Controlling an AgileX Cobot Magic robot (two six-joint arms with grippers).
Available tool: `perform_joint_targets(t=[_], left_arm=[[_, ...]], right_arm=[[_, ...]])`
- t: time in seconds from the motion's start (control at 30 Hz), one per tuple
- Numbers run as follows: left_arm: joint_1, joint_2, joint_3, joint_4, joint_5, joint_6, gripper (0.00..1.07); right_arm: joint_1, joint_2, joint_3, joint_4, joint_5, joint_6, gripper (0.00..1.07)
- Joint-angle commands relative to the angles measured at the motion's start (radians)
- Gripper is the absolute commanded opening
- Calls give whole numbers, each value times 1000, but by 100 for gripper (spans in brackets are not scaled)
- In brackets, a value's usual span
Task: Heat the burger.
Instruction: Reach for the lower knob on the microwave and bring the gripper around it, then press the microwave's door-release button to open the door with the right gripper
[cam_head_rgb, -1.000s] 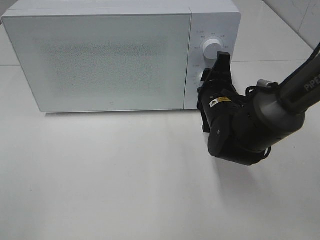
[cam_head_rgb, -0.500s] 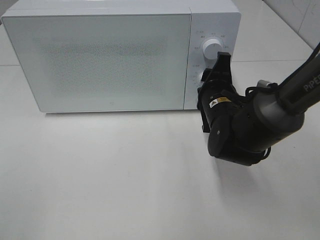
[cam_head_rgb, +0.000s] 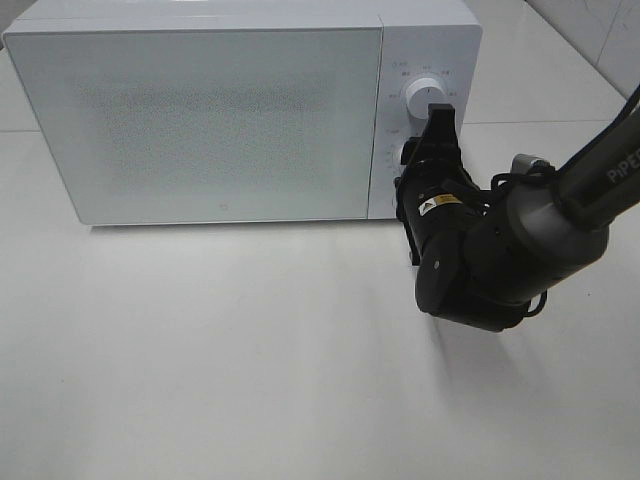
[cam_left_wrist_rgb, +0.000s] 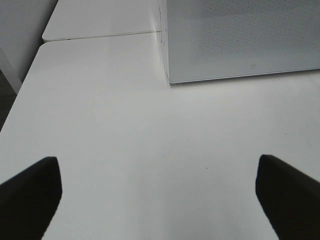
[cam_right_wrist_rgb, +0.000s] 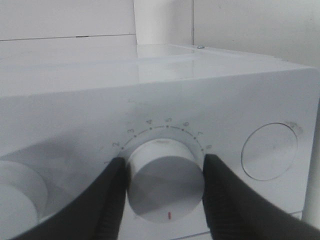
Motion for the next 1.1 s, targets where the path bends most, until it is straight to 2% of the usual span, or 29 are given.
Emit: perform_joint_targets(t=[0.03, 0.4, 0.47, 0.57, 0.63, 1.0, 1.1], left_arm=[[5, -22, 3, -2, 0, -3, 98], [5, -22, 3, -2, 0, -3, 98], [5, -22, 3, -2, 0, -3, 98], [5, -22, 3, -2, 0, -3, 98], [5, -22, 3, -2, 0, -3, 98], [5, -22, 3, -2, 0, -3, 98], [5, -22, 3, -2, 0, -3, 98]], right_arm=[[-9, -12, -32, -113, -78, -37, 34], [-9, -13, -32, -71, -78, -46, 43], [-9, -13, -32, -71, -78, -51, 53], [-9, -13, -32, -69, -78, -58, 56], [-9, -14, -32, -57, -78, -60, 65], [-8, -57, -30, -67, -21, -148, 69], [-7, -82, -29, -122, 72, -199, 69]])
